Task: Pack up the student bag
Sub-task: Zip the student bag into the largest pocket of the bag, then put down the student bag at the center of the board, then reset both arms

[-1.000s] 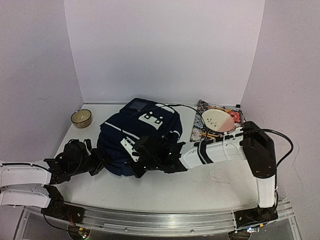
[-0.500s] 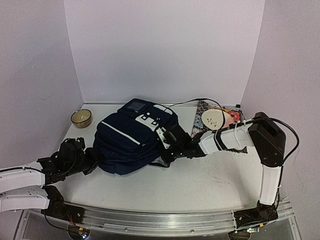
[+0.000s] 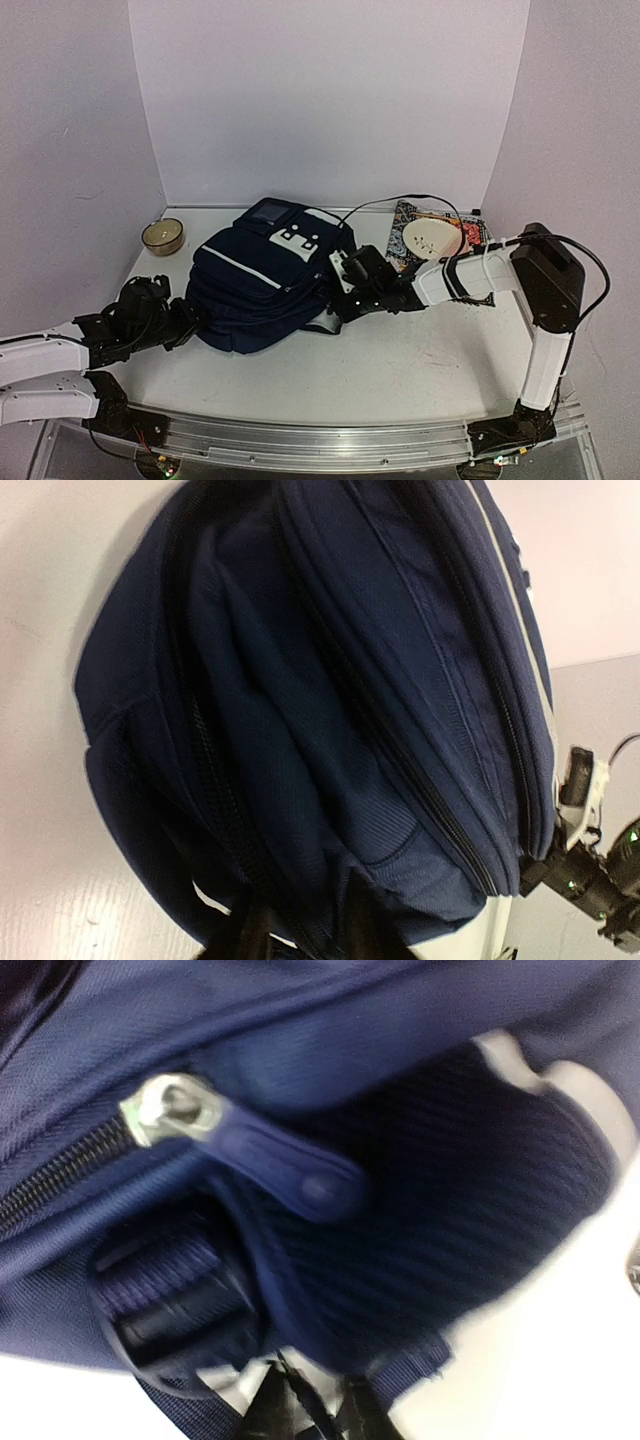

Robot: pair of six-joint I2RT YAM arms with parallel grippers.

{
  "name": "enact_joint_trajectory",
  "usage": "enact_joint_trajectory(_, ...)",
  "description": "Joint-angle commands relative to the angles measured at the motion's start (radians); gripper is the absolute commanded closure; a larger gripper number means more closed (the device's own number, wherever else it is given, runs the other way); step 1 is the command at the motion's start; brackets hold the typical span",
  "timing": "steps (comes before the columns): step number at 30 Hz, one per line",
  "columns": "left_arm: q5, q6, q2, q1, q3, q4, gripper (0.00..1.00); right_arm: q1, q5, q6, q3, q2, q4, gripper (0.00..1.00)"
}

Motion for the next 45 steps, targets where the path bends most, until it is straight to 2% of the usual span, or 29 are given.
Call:
enact_joint_trajectory(1,-0.082,0.086,-0.025,0.012,0.09,-0.031,0.65,-0.033,0.041,0.012,-0.03,-0.128,-0.036,0.6)
enact_joint_trajectory(2,-0.092,0.105,-0.024,0.013,0.109,-0.045,0.62,-0.032,0.045,0.011,-0.038,-0.151,-0.036,0.58)
enact_joint_trajectory(5,-0.146,0.158,-0.026,0.016,0.166,-0.115,0.41,-0.032,0.082,0.007,-0.061,-0.214,-0.039,0.46)
enact_joint_trajectory(11,-0.294,0.265,-0.079,0.046,0.302,-0.29,0.15,-0.049,0.217,-0.015,-0.083,-0.328,-0.102,0.26)
enact_joint_trajectory(18,-0.468,0.409,-0.259,0.054,0.433,-0.434,0.01,-0.062,0.476,0.013,-0.141,-0.572,-0.228,0.02)
enact_joint_trajectory(24,-0.538,0.542,-0.476,0.053,0.457,-0.443,0.01,-0.062,0.671,0.055,-0.209,-0.87,-0.351,0.02)
enact_joint_trajectory(30,-0.558,0.606,-0.65,0.052,0.418,-0.443,0.01,-0.063,0.762,0.064,-0.291,-1.086,-0.378,0.02)
enact_joint_trajectory(37,-0.537,0.603,-0.741,0.053,0.4,-0.445,0.01,-0.061,0.801,0.11,-0.329,-1.127,-0.379,0.02)
enact_joint_trajectory(45,-0.549,0.608,-0.746,0.053,0.397,-0.447,0.01,-0.062,0.827,0.127,-0.332,-1.108,-0.372,0.02)
